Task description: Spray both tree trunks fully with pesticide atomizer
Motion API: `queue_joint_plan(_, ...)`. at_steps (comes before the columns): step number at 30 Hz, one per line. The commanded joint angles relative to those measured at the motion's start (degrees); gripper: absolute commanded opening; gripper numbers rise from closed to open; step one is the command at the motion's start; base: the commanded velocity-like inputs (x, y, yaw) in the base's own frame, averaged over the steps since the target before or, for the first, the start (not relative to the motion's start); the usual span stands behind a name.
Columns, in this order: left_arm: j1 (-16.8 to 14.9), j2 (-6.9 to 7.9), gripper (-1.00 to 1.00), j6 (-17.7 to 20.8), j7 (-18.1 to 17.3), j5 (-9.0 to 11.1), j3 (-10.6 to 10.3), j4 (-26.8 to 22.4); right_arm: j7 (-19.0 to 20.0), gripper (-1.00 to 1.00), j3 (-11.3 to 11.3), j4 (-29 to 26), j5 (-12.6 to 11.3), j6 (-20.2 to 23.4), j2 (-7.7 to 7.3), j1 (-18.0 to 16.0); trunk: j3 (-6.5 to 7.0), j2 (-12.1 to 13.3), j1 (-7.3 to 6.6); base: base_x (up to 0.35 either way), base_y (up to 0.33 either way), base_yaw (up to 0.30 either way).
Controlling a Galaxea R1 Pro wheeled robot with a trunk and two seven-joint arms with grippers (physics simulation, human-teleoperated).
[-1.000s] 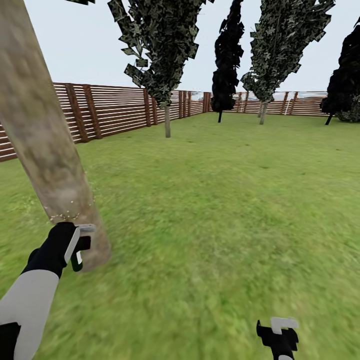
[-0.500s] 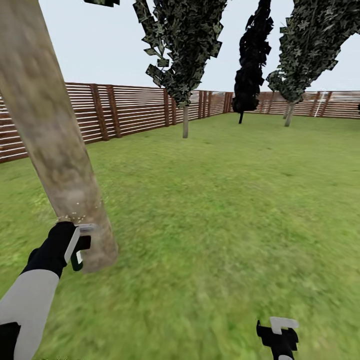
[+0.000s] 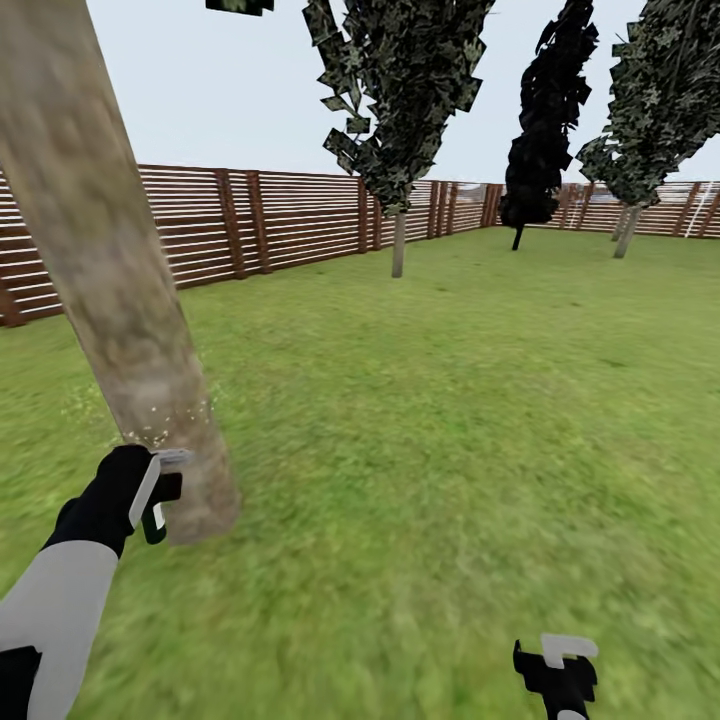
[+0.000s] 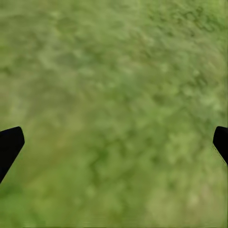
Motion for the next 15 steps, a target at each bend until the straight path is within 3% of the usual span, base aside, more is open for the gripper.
queue_joint_plan(1,-0.03,-0.02,-1.00,0.25,0.05,-0.11,0.06,-0.08,-0.18,1.00,-0.36,0.12,0.61,-0.24,0.00,-0.06,-0.05,-0.02,0.01,0.237,-0.217,0.001)
queue_joint_plan(11,-0.02,-0.02,-1.00,0.25,0.05,-0.20,0.06,-0.06,-0.18,1.00,-0.39,0.12,0.61,-0.24,-0.01,-0.06,-0.05,-0.02,0.01,0.237,-0.217,0.001)
queue_joint_plan(15,-0.02,-0.02,-1.00,0.25,0.05,-0.17,0.06,-0.07,-0.18,1.00,-0.39,0.12,0.61,-0.24,-0.01,-0.06,-0.05,-0.02,0.01,0.231,-0.225,0.191)
